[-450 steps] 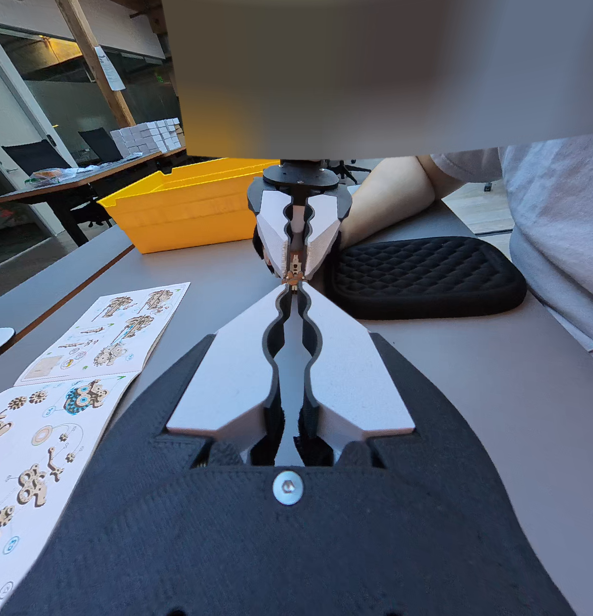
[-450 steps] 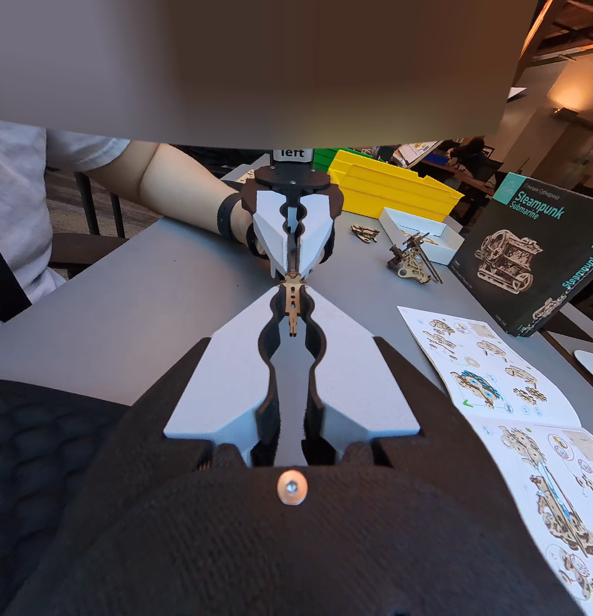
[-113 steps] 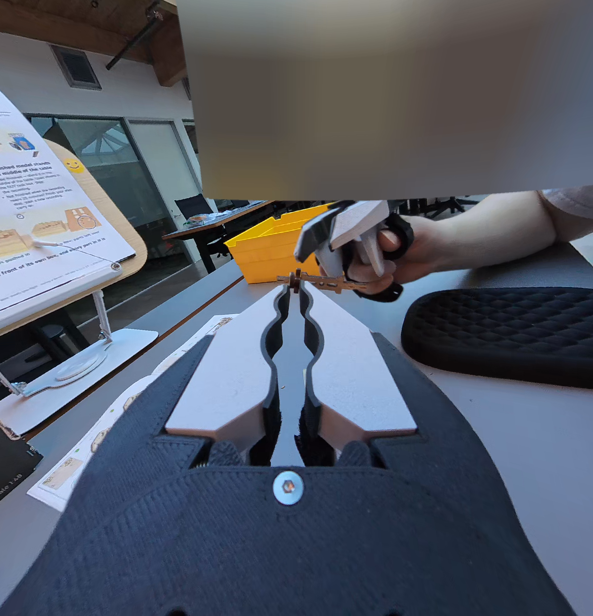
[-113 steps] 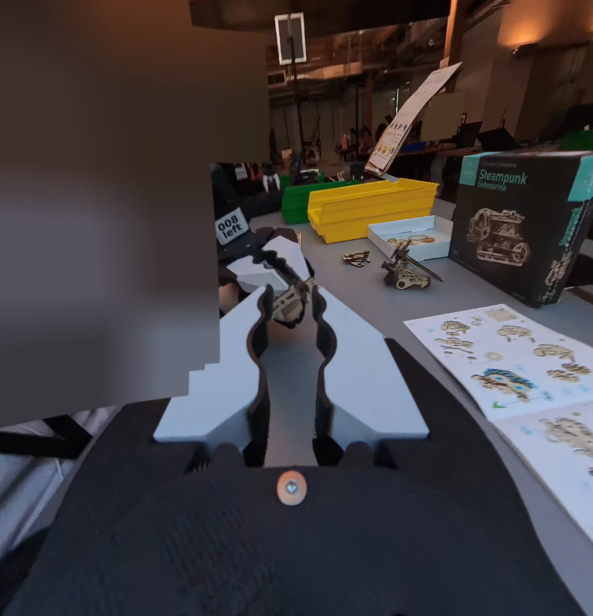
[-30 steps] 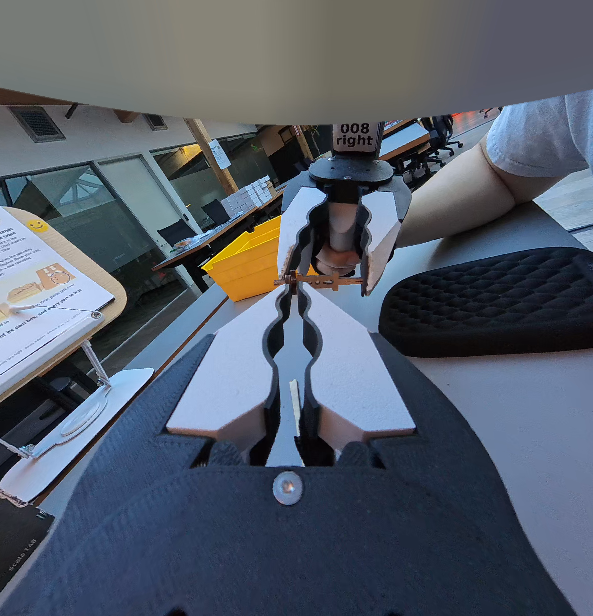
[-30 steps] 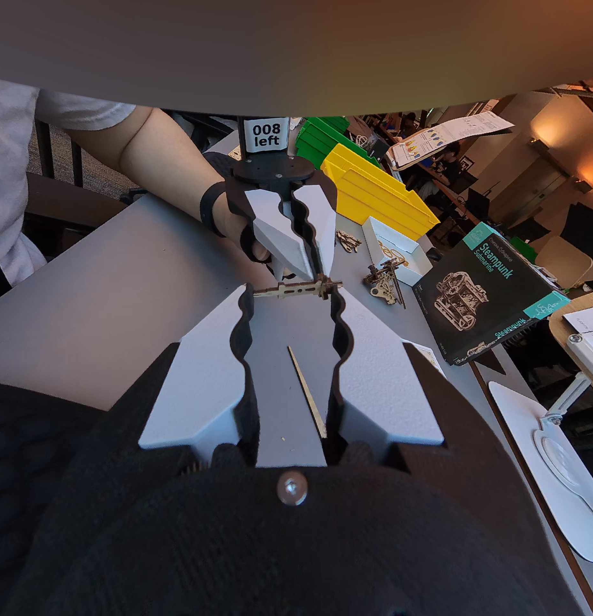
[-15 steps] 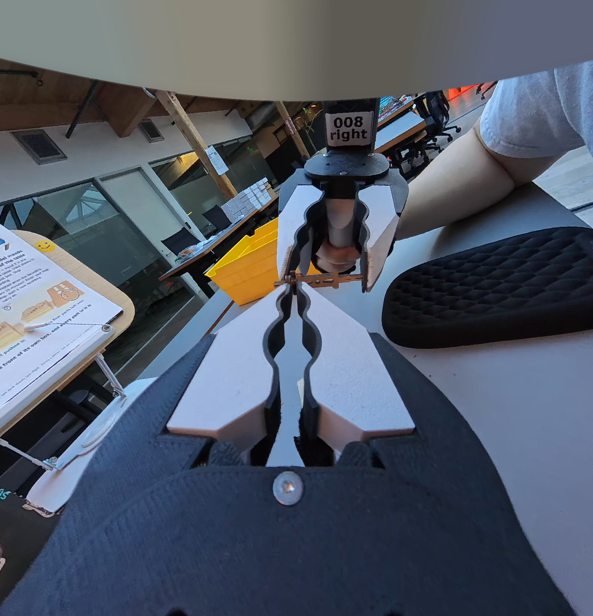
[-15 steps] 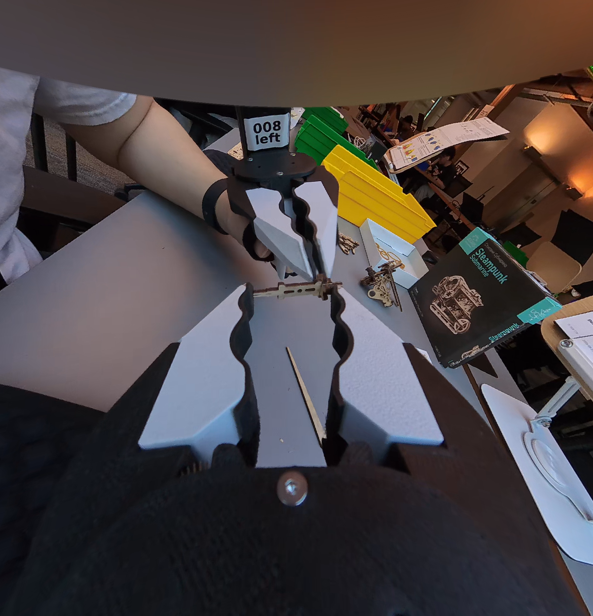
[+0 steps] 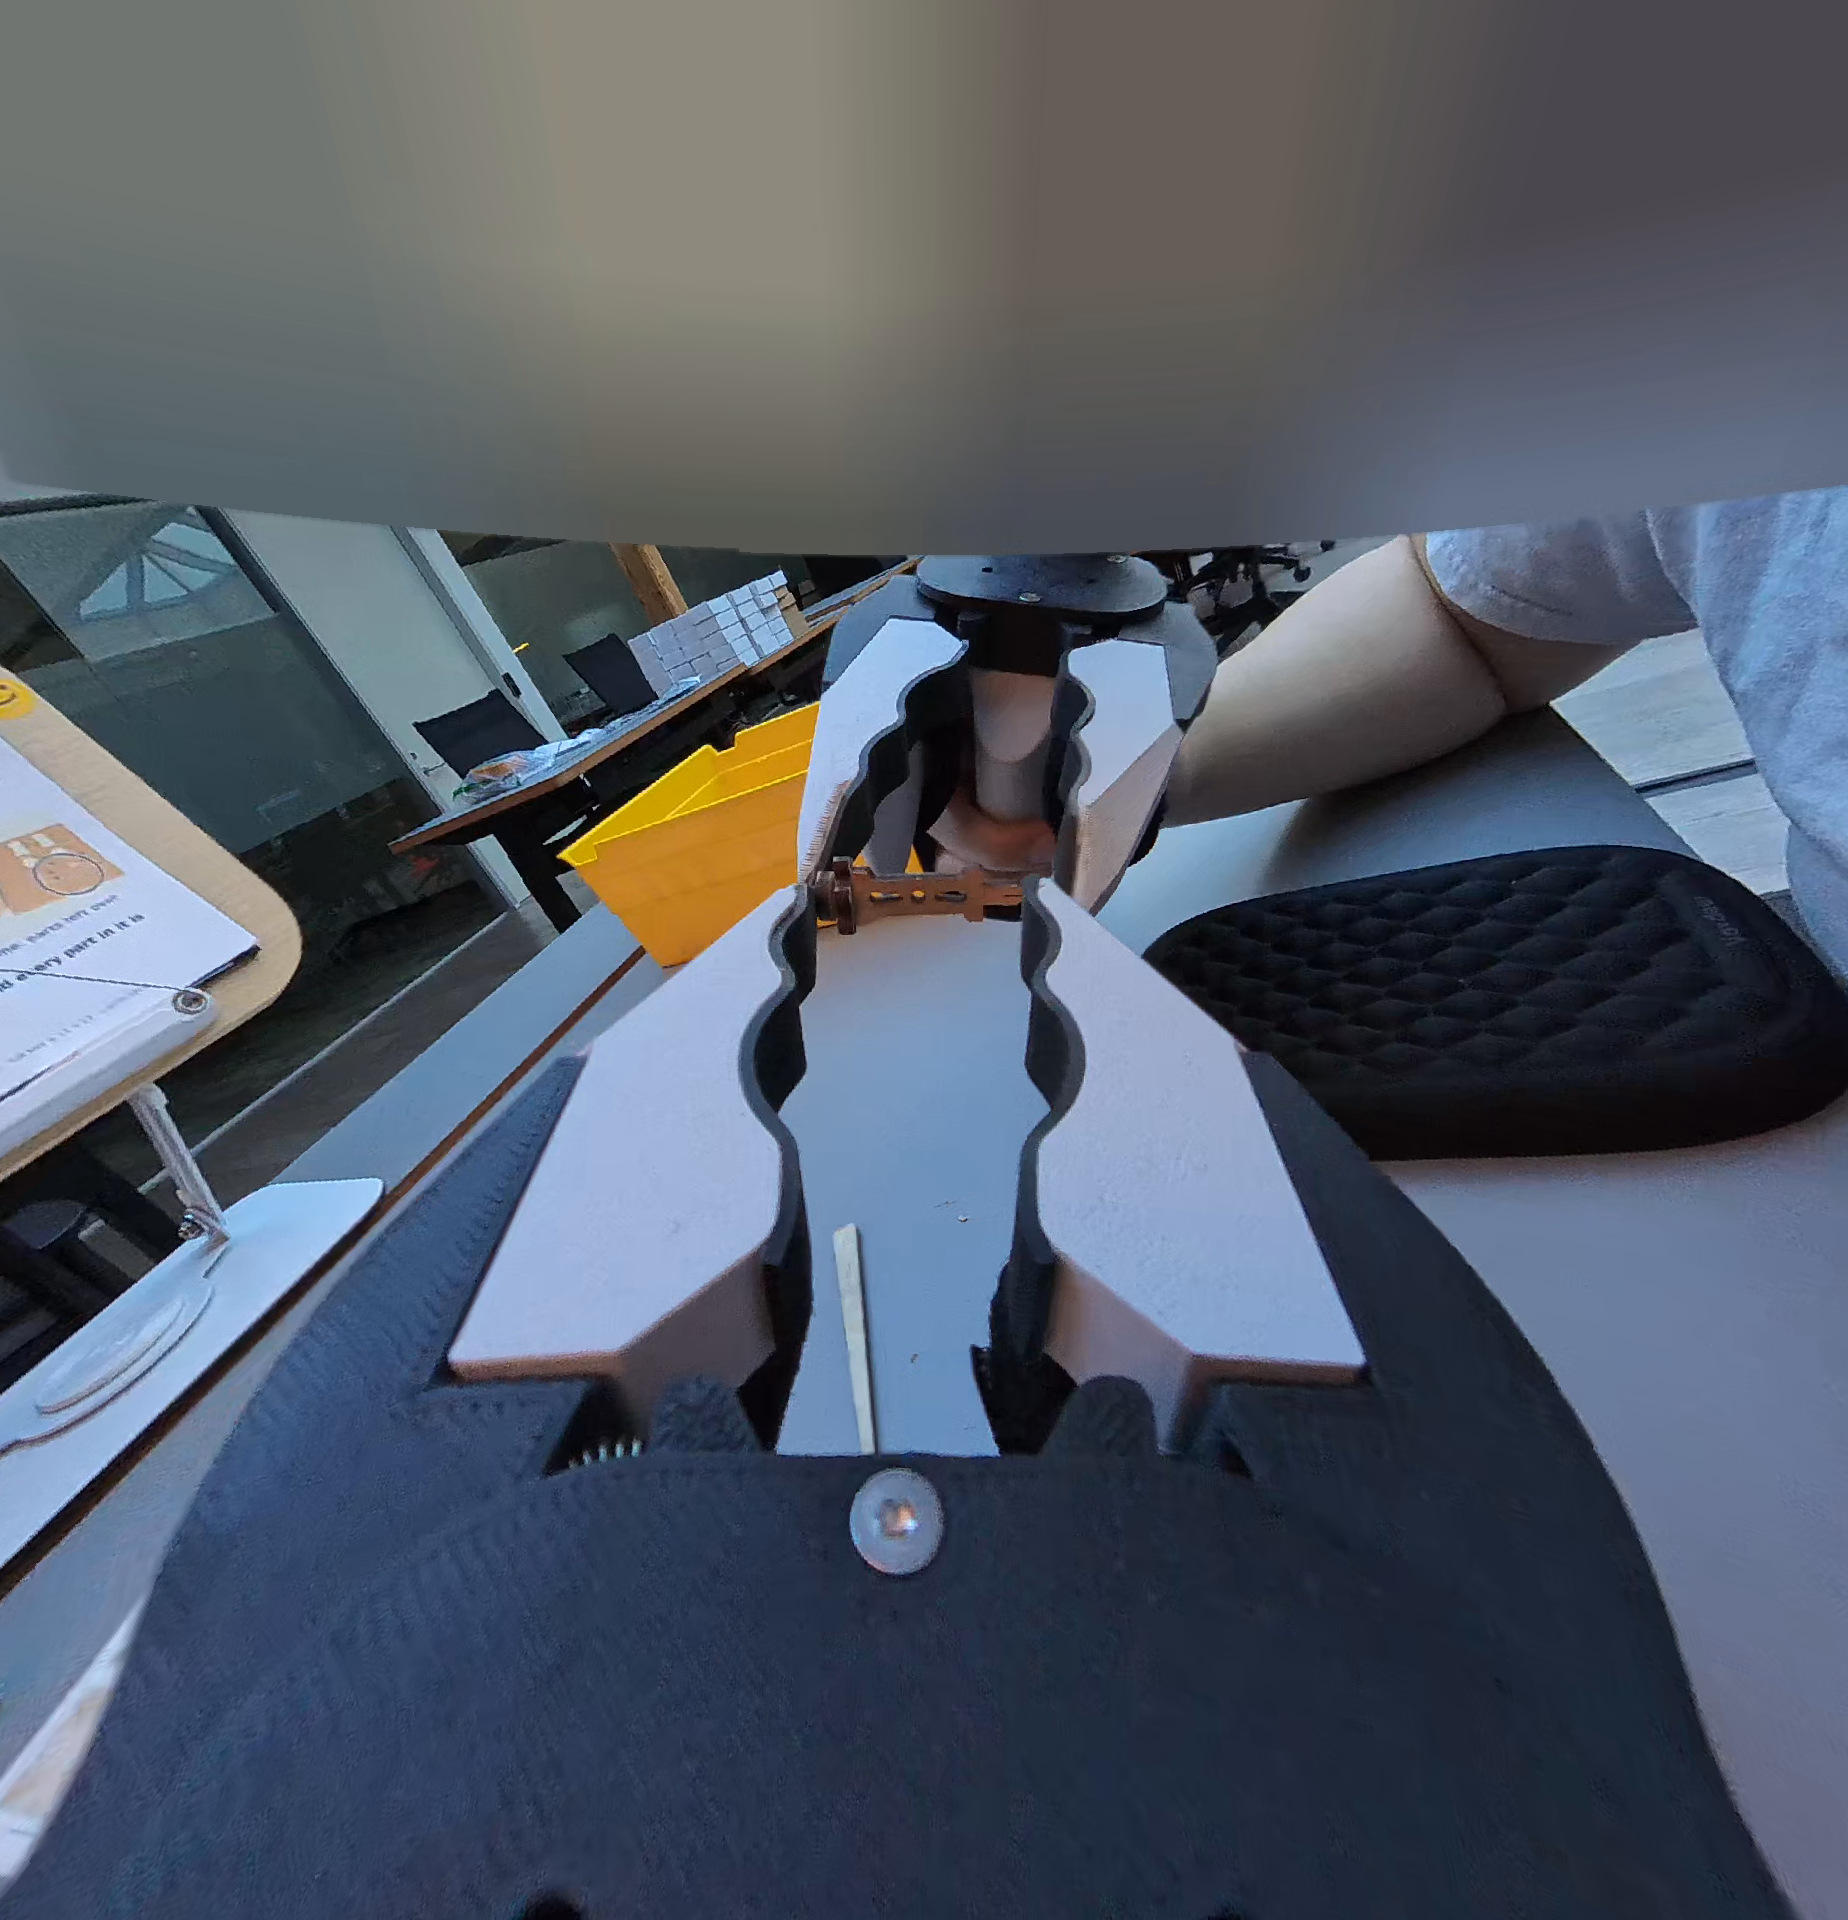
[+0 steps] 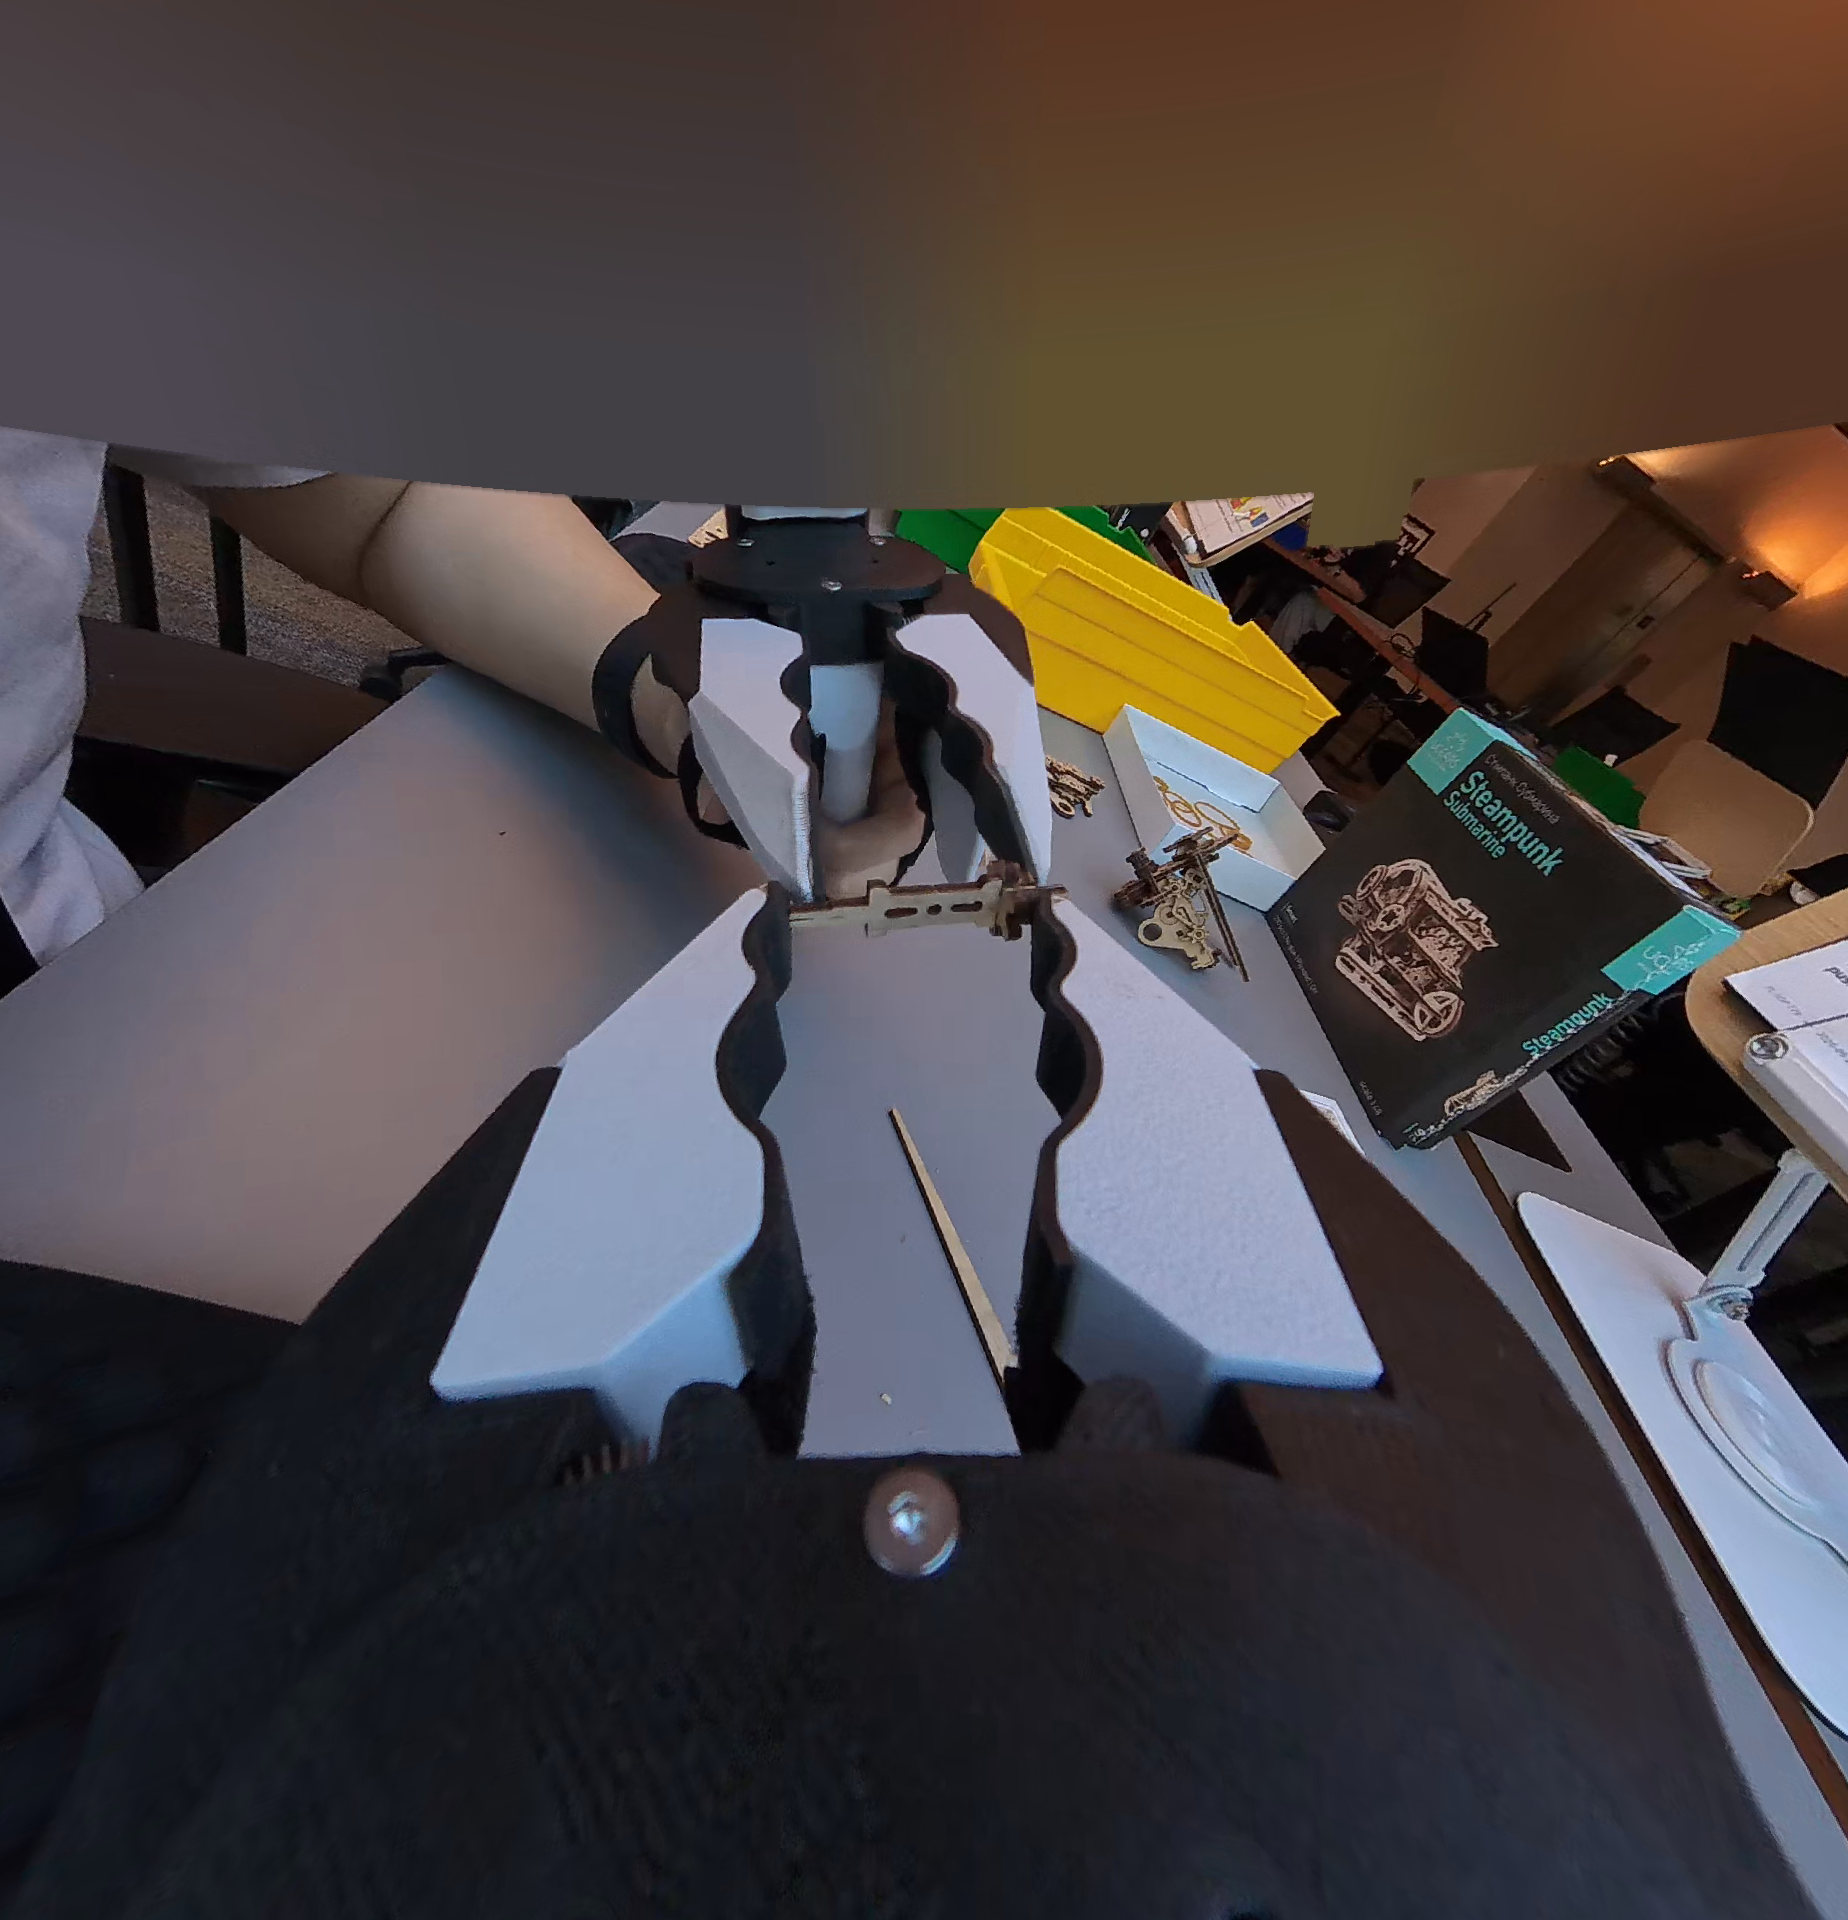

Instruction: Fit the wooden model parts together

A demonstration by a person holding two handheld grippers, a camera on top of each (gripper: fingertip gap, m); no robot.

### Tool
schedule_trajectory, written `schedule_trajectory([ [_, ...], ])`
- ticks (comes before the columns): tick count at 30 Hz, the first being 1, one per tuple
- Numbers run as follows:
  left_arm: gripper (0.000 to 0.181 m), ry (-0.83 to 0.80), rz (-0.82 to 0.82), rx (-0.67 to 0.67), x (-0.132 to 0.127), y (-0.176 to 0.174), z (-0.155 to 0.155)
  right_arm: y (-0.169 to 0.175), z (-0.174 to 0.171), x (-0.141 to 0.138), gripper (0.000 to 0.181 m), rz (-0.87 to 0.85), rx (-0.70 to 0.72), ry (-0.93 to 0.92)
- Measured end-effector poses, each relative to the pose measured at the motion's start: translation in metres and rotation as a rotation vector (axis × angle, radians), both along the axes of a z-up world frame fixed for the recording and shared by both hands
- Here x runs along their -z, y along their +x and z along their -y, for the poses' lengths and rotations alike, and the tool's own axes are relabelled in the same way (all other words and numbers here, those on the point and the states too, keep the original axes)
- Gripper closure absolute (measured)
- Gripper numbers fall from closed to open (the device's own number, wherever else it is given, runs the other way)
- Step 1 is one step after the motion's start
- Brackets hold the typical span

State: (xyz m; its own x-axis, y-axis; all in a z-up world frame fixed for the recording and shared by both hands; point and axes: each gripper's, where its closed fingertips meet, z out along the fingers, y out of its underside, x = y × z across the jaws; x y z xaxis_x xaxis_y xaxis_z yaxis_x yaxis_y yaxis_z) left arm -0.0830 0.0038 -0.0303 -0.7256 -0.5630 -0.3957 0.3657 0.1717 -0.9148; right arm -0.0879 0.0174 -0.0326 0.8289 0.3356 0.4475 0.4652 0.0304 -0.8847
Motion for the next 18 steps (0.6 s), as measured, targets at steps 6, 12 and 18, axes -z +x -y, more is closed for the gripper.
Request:
schedule_trajectory([
  [6, 0.145, -0.082, -0.063, 0.016, -0.0008, 0.0019, 0.0003, 0.0013, 0.0007, -0.0014, 0.137, -0.011, 0.001, 0.003],
  [12, 0.146, -0.085, -0.062, -0.001, -0.0008, 0.0029, -0.0001, 0.0013, 0.0011, -0.0009, 0.137, -0.015, -0.001, 0.004],
  [18, 0.153, -0.092, -0.049, -0.001, -0.0036, 0.0027, -0.0016, -0.0006, 0.0012, -0.0016, 0.137, 0.003, -0.002, 0.004],
])
